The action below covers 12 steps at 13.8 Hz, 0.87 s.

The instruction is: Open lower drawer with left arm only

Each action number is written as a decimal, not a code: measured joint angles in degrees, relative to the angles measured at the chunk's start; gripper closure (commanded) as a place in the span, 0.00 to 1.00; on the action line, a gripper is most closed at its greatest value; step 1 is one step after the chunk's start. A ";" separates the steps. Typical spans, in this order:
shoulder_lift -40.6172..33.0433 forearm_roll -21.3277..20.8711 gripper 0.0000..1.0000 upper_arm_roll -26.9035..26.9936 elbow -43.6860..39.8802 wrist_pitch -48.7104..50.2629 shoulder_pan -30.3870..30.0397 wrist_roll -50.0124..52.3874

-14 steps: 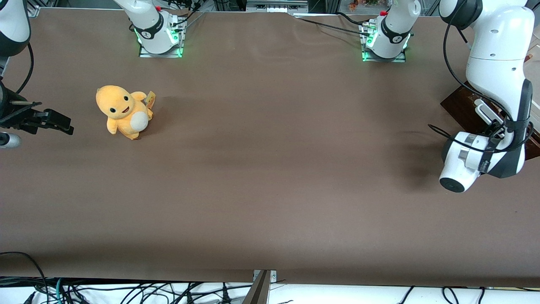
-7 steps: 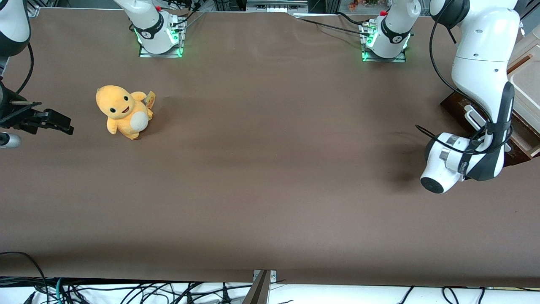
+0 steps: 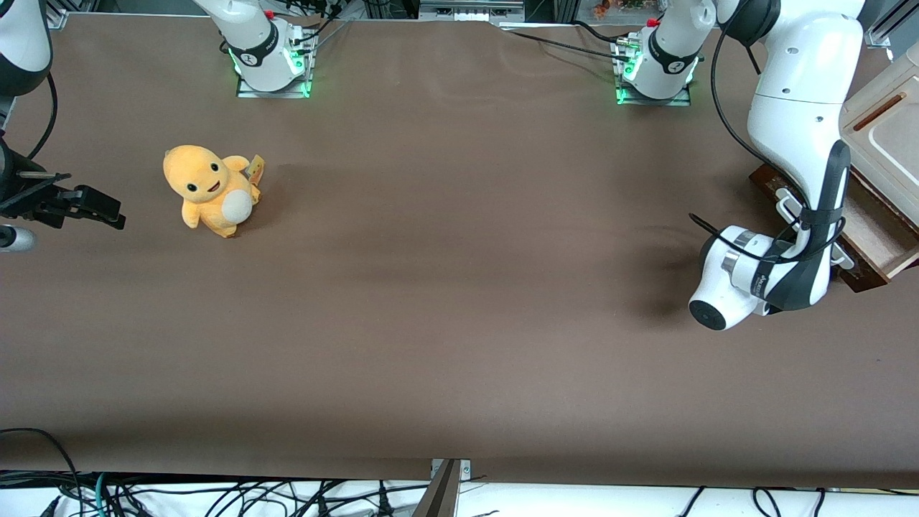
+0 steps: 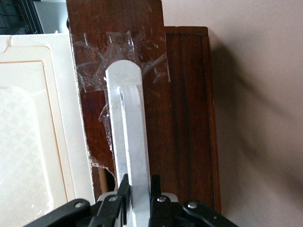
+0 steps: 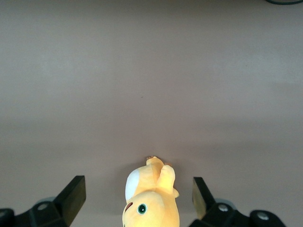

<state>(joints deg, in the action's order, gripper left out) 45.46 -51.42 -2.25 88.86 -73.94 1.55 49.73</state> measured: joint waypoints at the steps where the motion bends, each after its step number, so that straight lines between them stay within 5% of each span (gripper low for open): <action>1: 0.09 0.00 0.57 0.00 -0.17 0.03 0.08 0.05; 3: 0.21 0.00 0.00 0.00 -0.27 0.18 0.10 -0.09; 12: -0.01 2.16 0.00 -0.13 -1.58 1.02 0.23 -1.58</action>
<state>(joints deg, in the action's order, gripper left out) 45.46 -49.26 -2.39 87.28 -72.91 1.77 48.16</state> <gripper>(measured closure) 0.000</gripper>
